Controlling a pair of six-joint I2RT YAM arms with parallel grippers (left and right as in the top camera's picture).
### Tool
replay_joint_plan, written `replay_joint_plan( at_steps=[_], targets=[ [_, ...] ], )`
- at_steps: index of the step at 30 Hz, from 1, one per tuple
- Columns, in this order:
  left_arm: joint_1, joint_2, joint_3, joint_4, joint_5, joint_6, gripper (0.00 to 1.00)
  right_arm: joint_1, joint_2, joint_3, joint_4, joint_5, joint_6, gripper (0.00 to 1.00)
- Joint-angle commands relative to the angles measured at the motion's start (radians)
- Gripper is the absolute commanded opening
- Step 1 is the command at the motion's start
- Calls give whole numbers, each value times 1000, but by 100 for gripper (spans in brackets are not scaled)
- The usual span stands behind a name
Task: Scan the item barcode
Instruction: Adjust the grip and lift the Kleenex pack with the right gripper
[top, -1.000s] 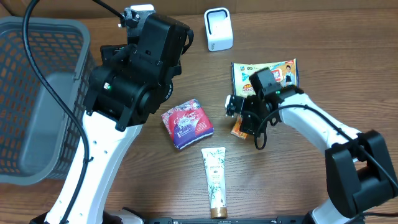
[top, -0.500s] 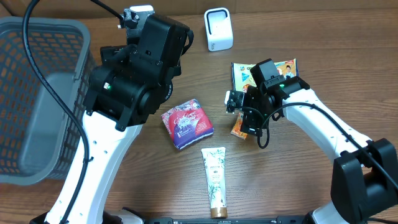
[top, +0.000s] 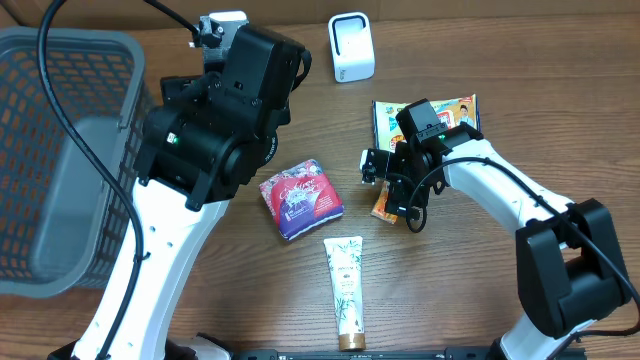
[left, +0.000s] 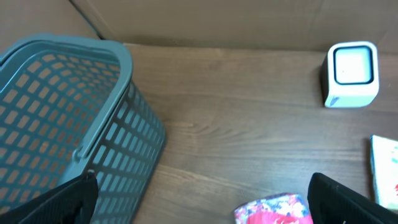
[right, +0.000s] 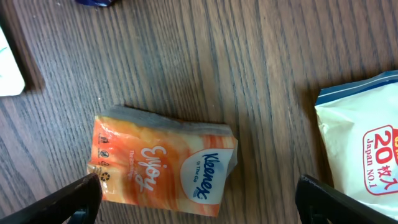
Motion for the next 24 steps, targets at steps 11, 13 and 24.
replay_joint_plan(
  at_steps=[11, 13, 24],
  targets=[
    [-5, -2, 2, -21, -2, -11, 100, 9, 35, -24, 21, -60, 161, 100],
    [-5, -2, 2, -21, -2, -11, 100, 10, 35, -27, 20, -61, 161, 100],
    [-5, -2, 2, -21, -2, -11, 100, 35, 35, -63, 5, -65, 161, 100]
  ],
)
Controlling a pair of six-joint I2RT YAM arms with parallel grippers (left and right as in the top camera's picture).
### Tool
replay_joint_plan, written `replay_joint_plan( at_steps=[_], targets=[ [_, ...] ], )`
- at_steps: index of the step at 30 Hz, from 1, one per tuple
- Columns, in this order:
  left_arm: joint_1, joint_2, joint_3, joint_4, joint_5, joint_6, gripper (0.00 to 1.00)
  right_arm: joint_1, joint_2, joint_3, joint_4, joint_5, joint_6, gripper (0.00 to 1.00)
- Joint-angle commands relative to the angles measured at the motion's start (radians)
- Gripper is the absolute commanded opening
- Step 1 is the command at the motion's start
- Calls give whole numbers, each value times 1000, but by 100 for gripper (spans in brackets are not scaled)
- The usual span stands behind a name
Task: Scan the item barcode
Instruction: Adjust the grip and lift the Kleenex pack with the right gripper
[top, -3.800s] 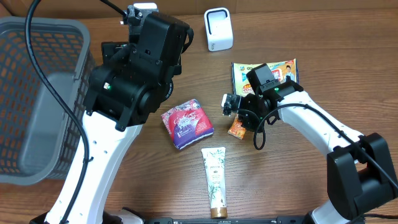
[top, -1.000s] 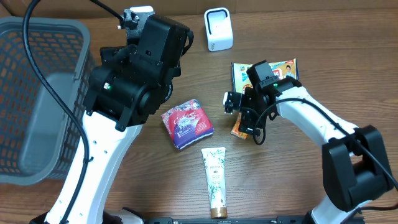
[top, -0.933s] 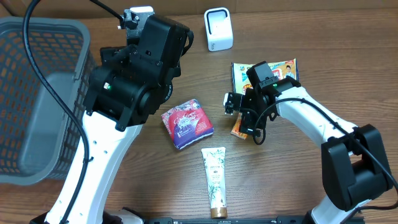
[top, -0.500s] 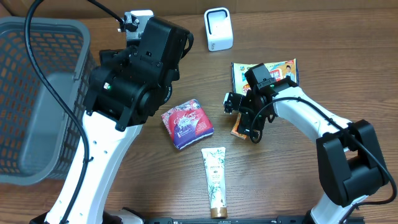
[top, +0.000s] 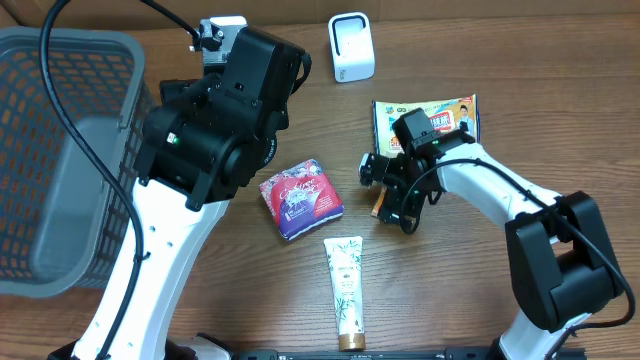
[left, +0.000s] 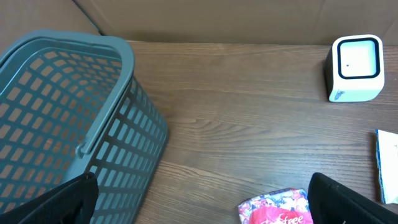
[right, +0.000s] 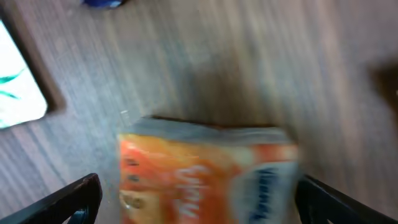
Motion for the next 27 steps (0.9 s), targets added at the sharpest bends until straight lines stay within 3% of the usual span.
replay_joint_plan(
  at_steps=[1, 23, 27],
  targets=[
    [-5, -2, 2, 0, -2, -11, 100, 16, 3, -15, 1, -19, 8, 100],
    [-5, -1, 2, -8, -2, -11, 100, 16, 4, -101, 124, 4, 4, 100],
    [-5, -1, 2, -8, -2, -11, 100, 16, 4, -100, 138, 5, 4, 90]
  ],
)
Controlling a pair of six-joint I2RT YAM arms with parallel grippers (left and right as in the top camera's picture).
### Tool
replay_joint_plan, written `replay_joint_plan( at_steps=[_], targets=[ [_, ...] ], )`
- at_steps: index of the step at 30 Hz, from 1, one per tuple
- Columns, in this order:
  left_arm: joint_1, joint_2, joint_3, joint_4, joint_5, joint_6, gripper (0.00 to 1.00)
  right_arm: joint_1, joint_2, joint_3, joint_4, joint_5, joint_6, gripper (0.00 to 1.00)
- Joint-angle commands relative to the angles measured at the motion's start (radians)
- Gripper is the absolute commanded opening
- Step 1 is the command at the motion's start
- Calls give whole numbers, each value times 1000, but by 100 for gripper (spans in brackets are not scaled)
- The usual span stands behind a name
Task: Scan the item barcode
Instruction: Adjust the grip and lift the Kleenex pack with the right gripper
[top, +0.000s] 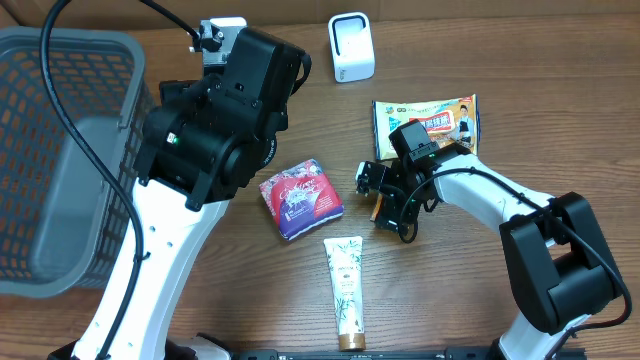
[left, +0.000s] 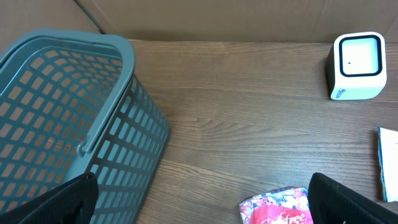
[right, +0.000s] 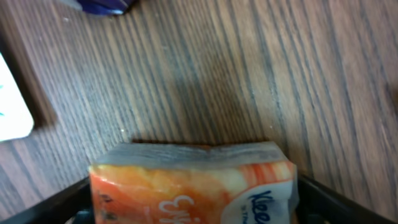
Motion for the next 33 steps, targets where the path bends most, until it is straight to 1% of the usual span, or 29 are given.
replay_joint_plan(
  at_steps=[1, 2, 3, 4, 10, 13, 17, 19, 21, 22, 25, 26, 29, 33],
  targets=[
    [-5, -1, 2, 0, -2, -11, 100, 4, 9, -21, 5, 17, 6, 79],
    [-5, -1, 2, 0, -2, -11, 100, 4, 9, -21, 5, 17, 6, 73],
    [-5, -1, 2, 0, -2, -11, 100, 4, 9, -21, 5, 17, 6, 69],
    [-5, -1, 2, 0, -2, -11, 100, 4, 9, -21, 5, 17, 6, 68],
    [-5, -1, 2, 0, -2, -11, 100, 4, 9, -5, 5, 15, 7, 69],
    [-5, -1, 2, 0, -1, -11, 100, 4, 9, 13, -3, 11, 7, 73],
    [-5, -1, 2, 0, -1, -11, 100, 4, 8, 24, -22, 8, 11, 74],
    [-5, -1, 2, 0, -1, -11, 100, 4, 8, 24, -24, -8, 42, 76],
    [-5, -1, 2, 0, -1, -11, 100, 4, 8, 24, -24, -31, 55, 75],
    [-5, -1, 2, 0, -1, -11, 100, 4, 8, 24, -24, -46, 55, 72],
    [-5, -1, 2, 0, -1, -11, 100, 4, 8, 27, -12, -71, 60, 70],
    [-5, -1, 2, 0, -1, -11, 100, 4, 8, 32, -8, -75, 74, 69],
    [-5, -1, 2, -1, -1, -11, 100, 4, 8, 60, 18, -94, 196, 69],
    [-5, -1, 2, -1, -1, -11, 100, 4, 8, 110, 55, -97, 397, 70]
  ],
)
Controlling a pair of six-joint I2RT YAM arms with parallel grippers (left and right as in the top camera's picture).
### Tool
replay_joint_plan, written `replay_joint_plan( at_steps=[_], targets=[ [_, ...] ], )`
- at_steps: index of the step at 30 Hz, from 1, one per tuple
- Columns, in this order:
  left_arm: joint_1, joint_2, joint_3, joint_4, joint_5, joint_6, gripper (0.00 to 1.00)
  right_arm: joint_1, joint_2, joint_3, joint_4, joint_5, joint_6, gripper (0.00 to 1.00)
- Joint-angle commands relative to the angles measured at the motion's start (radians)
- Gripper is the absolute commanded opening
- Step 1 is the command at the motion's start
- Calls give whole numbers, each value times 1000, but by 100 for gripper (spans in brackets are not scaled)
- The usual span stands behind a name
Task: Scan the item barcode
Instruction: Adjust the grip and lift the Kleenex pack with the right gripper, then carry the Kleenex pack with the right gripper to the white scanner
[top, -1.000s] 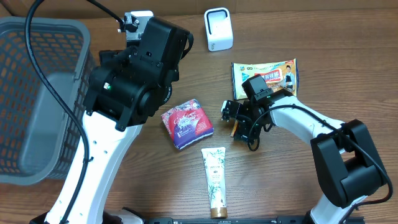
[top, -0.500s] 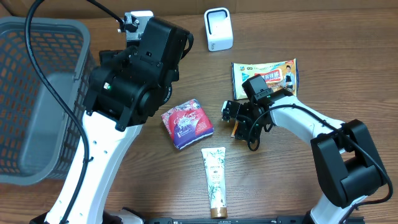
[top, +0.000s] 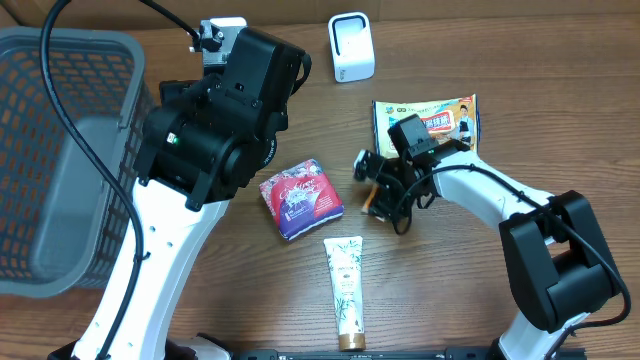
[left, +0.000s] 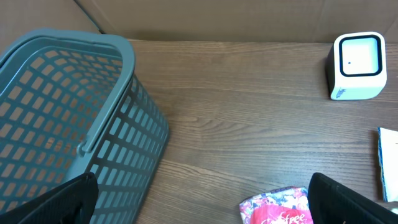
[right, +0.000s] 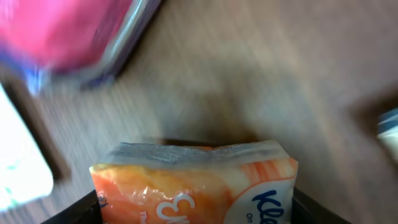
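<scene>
An orange Kleenex tissue pack (right: 193, 180) sits between the fingers (right: 84, 208) of my right gripper (right: 196, 205), which is shut on it. In the overhead view the right gripper (top: 381, 198) is right of centre, and only an orange edge of the pack (top: 370, 207) shows. The white scanner box (top: 351, 47) stands at the back of the table, also visible as the scanner (left: 355, 66). My left gripper (left: 199, 208) hangs high above the table with its jaws wide apart and nothing between them.
A grey basket (top: 60, 150) fills the left side. A pink floral pack (top: 300, 198) lies at centre, a white tube (top: 345, 290) in front of it, and a wet-wipes pack (top: 430, 115) behind the right gripper.
My right gripper has shut on the tissue pack and shifted a little toward the back left. The pink pack now shows, blurred, in the right wrist view. The left arm has not moved.
My right gripper was open above the tissue pack lying on the table. It then stood closer to it, and after that had its fingers on either side of the pack. Now it is shut on the pack and has shifted with it.
</scene>
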Motion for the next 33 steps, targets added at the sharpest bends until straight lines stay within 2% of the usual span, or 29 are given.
replay_joint_plan(
  at_steps=[1, 7, 9, 15, 21, 25, 26, 33],
  targets=[
    [-5, -1, 2, -1, -1, -11, 100, 4, 1, 84, 24, -31, 255, 70],
    [-5, -1, 2, -2, -2, -11, 100, 4, 0, 180, 8, -42, 639, 69],
    [-5, -1, 2, -5, -2, -11, 100, 4, 0, 202, -9, -94, 756, 65],
    [-5, -1, 2, -32, -2, -12, 100, 2, 0, 211, -13, -275, 1177, 65],
    [-5, -1, 2, -47, -10, -11, 100, 2, 0, 211, 87, -409, 1385, 66],
    [-5, -1, 2, -52, -1, -15, 100, 2, 0, 211, 143, -414, 1597, 72],
    [-5, -1, 2, -58, -2, -15, 100, 1, 0, 211, 183, -423, 1702, 72],
    [-5, 0, 2, -99, 0, -47, 100, 1, 0, 211, 248, -495, 2052, 65]
  ],
)
